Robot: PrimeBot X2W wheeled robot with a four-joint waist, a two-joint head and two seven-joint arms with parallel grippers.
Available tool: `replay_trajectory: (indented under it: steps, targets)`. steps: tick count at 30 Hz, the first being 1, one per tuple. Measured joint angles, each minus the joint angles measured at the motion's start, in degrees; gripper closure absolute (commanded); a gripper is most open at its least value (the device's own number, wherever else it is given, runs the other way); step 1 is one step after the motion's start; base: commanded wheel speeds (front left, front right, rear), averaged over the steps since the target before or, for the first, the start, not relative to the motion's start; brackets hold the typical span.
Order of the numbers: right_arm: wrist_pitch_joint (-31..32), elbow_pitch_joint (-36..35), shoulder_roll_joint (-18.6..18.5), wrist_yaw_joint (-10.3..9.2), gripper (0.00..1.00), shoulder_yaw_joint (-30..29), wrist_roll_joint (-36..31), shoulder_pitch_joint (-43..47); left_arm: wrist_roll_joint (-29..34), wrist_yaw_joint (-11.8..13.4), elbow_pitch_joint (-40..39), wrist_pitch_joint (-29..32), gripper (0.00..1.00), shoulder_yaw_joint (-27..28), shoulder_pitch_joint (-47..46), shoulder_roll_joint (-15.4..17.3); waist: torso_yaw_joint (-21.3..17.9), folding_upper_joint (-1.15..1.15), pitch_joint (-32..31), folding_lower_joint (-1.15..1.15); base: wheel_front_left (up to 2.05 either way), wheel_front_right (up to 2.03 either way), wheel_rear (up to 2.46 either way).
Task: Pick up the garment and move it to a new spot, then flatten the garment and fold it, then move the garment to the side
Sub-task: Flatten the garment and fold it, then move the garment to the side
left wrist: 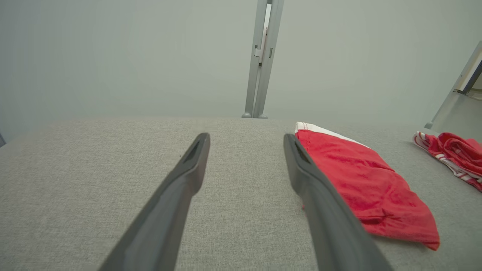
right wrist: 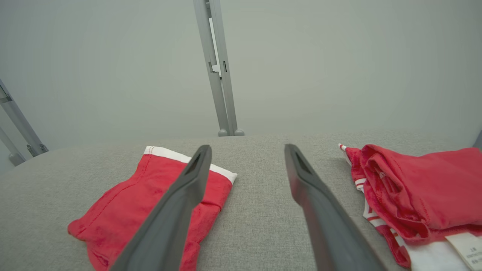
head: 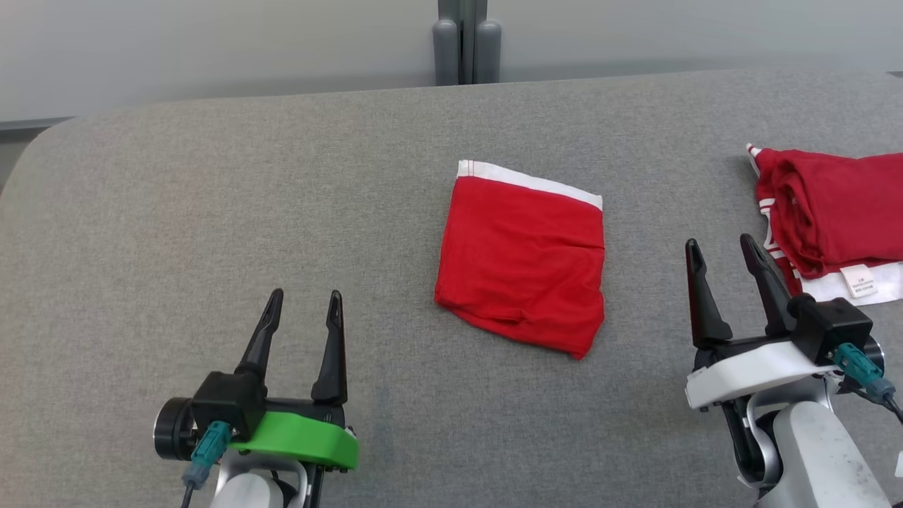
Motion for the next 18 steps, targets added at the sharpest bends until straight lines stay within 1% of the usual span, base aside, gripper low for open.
replay_trajectory:
  steps: [8, 13, 18]
  targets:
    - [0.0, 0.5, 1.1, 0.00, 0.00, -0.3, -1.2, 0.8, -0.7, -0.5, 0.4, 0.0, 0.00, -0.2, 0.6, 0.0, -0.6, 0.00, -0.7, 0.00, 0.00, 0.00, 0.00]
    - [0.0, 3.2, 0.8, 0.00, 0.00, 0.2, -1.5, 0.7, -0.7, -0.5, 0.2, 0.0, 0.00, -1.1, 0.4, 0.0, 0.0, 0.00, 0.0, 0.00, 0.00, 0.00, 0.00]
    - [0.9, 8.6, 0.0, 0.00, 0.00, 0.9, -0.9, -1.7, -2.4, 0.0, 0.1, 0.0, 0.00, -2.2, -0.6, 0.0, 1.5, 0.00, 1.7, 0.00, 0.00, 0.00, 0.00]
